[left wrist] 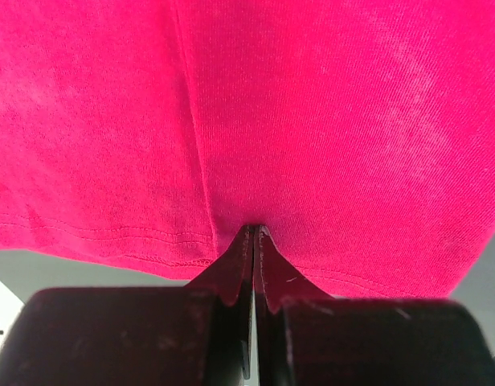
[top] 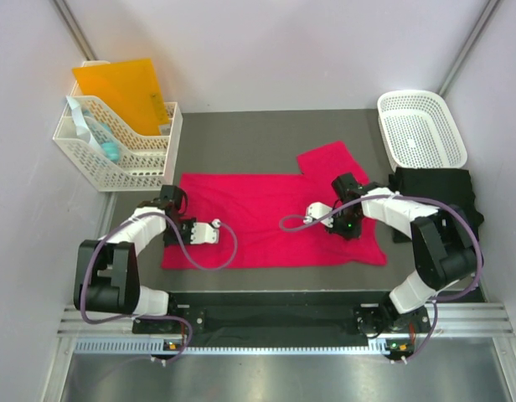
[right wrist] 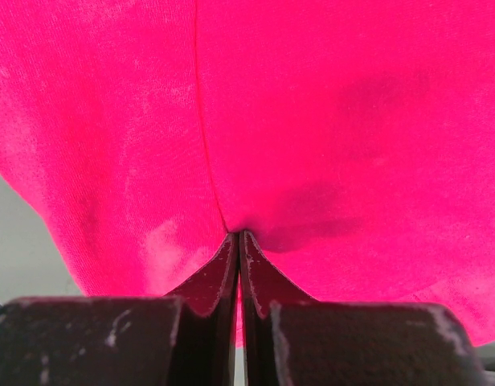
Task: Fold and stack the t-shirts
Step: Fold the tshirt
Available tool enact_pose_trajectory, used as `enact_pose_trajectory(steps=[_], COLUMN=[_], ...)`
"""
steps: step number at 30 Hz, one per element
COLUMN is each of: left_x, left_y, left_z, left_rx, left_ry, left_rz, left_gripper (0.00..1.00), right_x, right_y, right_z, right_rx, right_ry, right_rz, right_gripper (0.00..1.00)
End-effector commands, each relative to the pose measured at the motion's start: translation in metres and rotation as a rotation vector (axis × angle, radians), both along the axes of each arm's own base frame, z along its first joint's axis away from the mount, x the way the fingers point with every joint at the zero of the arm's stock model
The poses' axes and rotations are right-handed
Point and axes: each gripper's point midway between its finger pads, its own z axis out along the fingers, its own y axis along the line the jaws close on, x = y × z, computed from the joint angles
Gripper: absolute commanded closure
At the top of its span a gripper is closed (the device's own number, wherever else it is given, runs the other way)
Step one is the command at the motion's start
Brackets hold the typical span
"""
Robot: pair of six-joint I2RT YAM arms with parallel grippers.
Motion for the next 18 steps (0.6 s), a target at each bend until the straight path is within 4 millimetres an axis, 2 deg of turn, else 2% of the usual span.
enact_pose_trajectory(steps=[1,7,12,15,18], left_x=[0.016,0.009,0.009,0.013,0.023], left_y=[0.024,0.043,0.044,0.04,0.029], left_z=[-0.013,-0.018,-0.009,0.005,0.035], left_rx=[0.079,0.119,0.104,0.071,0.007], left_ry=[-0.028,-0.003,0.002,-0.015,-0.081], left_rz=[0.04,0.066,0.074,0.057,0.045], left_gripper=[1.0,1.0,1.0,1.0,1.0], right_x=[0.026,0.023,0.028,0.03,0.034], right_y=[0.004,0.002,0.004,0.005,0.007], right_z=[-0.017,-0.023,-0.017,-0.013,-0.004], right_rx=[0.011,0.0,0.006,0.005,0.01], right_ry=[-0.075,-0.069,-0.079,-0.086,-0.104], right_rz=[0.032,0.037,0.034,0.036,0.037], right_gripper=[1.0,1.0,1.0,1.0,1.0])
